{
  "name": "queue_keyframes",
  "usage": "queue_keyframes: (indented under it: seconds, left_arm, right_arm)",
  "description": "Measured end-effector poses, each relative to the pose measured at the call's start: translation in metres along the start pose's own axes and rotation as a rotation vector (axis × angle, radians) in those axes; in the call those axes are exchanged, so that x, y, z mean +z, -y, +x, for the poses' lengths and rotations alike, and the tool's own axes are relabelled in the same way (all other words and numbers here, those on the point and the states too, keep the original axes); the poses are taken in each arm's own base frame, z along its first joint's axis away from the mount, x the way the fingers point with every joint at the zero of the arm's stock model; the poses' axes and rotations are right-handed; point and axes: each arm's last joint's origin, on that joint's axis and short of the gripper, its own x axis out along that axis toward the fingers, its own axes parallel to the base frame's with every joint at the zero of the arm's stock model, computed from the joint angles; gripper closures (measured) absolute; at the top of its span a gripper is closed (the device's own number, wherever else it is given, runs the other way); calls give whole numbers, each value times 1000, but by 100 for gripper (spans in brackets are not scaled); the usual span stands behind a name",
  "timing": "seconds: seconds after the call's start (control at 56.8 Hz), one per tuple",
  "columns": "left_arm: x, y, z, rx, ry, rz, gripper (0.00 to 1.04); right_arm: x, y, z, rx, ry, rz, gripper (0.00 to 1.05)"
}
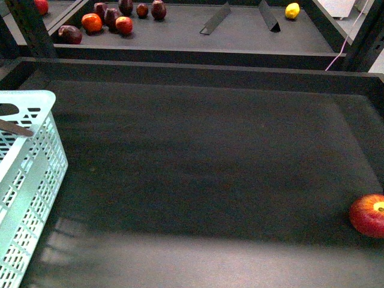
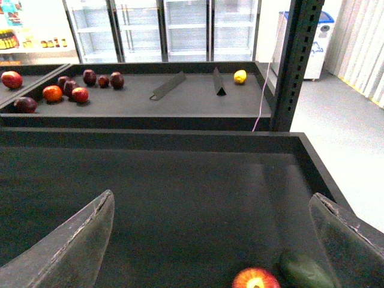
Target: Pick apple with right arm and hold basket with left
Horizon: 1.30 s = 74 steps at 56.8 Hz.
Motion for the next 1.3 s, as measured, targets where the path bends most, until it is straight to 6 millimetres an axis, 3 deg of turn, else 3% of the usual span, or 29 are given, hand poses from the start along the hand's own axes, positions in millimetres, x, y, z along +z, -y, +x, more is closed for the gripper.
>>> queue_keyframes:
  seconds: [0.67,0.793,0.846,1.057,1.304]
  left_arm:
    - [0,0,0,12,-10,-9,7]
    - [0,-1,3,384,-435,-146,7]
    - [0,-3,5,448,-470,-198,7]
    - [25,-25,34,479,-344,-440,7]
    - [20,-79,77,472,-263,-962,7]
  right_arm:
    - [0,0,0,0,0,0,9]
    - [0,0,0,1,1,0,9]
    - [0,0,0,-2,1,0,9]
    - [0,0,0,0,1,0,9]
    - [0,0,0,0,1,0,9]
